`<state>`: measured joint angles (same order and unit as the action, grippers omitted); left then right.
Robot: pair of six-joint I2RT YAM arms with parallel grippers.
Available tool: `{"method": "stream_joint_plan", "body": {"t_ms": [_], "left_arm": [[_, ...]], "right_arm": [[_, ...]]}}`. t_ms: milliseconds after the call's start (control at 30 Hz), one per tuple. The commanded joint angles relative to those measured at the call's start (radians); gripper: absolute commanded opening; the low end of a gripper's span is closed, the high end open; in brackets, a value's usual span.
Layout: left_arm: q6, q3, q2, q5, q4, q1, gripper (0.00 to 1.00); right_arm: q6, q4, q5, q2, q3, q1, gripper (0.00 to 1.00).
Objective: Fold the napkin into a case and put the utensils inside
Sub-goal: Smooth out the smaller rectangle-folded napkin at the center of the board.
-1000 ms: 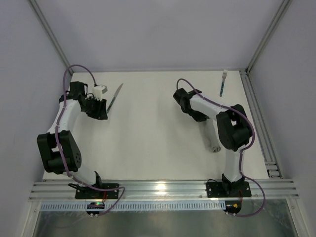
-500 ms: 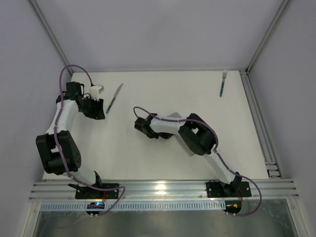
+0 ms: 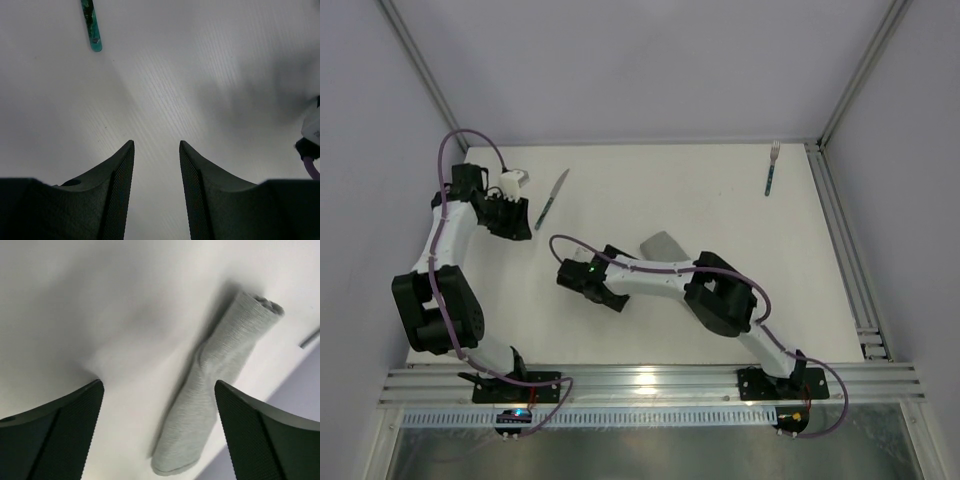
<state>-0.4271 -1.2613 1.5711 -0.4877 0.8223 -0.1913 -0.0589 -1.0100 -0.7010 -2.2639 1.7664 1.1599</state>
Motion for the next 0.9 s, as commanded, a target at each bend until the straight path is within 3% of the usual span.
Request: {"method": "stream_joint_plan", "body": {"t_ms": [0,67,200,400,467,500,533,567,633,667,700,767,867], "left_arm": [[0.013,-0.052,-0.02,-0.028,0.015,-0.007,0.44],[0.03,-0.065,-0.003,-0.038,0.015,-0.004,0.45],[0.079,-0.139,0.035,0.004,-0.005,0.067,0.45],[0.155,-0.22,0.116,0.135,-0.106,0.351,0.45],[0.194,-0.252,0.147,0.161,-0.163,0.456,0.46],[0.203,-0.265,0.186,0.167,-0.175,0.489,0.46],[0.214,-0.277,0.207,0.172,-0.201,0.551,0.46],[0.241,-0.3,0.228,0.173,-0.219,0.582,0.46],[0.266,-0.319,0.292,0.172,-0.27,0.66,0.46],[0.283,-0.343,0.315,0.17,-0.281,0.688,0.46],[0.29,-0.357,0.36,0.172,-0.29,0.71,0.46],[0.304,-0.371,0.394,0.161,-0.322,0.773,0.43],[0.312,-0.377,0.457,0.182,-0.324,0.819,0.3]], "right_arm": [[-0.068,0.174,0.21,0.061,0.015,0.026,0.99],[-0.067,0.204,0.216,0.146,-0.005,0.035,1.0],[-0.108,0.399,0.228,0.393,-0.265,0.014,0.99],[-0.262,0.637,0.166,0.774,-0.687,-0.118,0.99],[-0.303,0.683,0.298,0.851,-0.763,-0.178,0.99],[-0.332,0.717,0.354,0.922,-0.832,-0.257,0.95],[-0.363,0.732,0.404,0.955,-0.87,-0.296,0.83],[-0.428,0.738,0.453,0.983,-0.939,-0.331,0.53],[-0.455,0.748,0.468,1.049,-1.002,-0.385,0.27],[-0.467,0.748,0.465,1.064,-1.048,-0.388,0.09],[-0.484,0.743,0.468,1.075,-1.065,-0.391,0.03],[-0.496,0.737,0.477,1.09,-1.107,-0.396,0.03],[-0.539,0.74,0.515,1.081,-1.154,-0.411,0.03]]}}
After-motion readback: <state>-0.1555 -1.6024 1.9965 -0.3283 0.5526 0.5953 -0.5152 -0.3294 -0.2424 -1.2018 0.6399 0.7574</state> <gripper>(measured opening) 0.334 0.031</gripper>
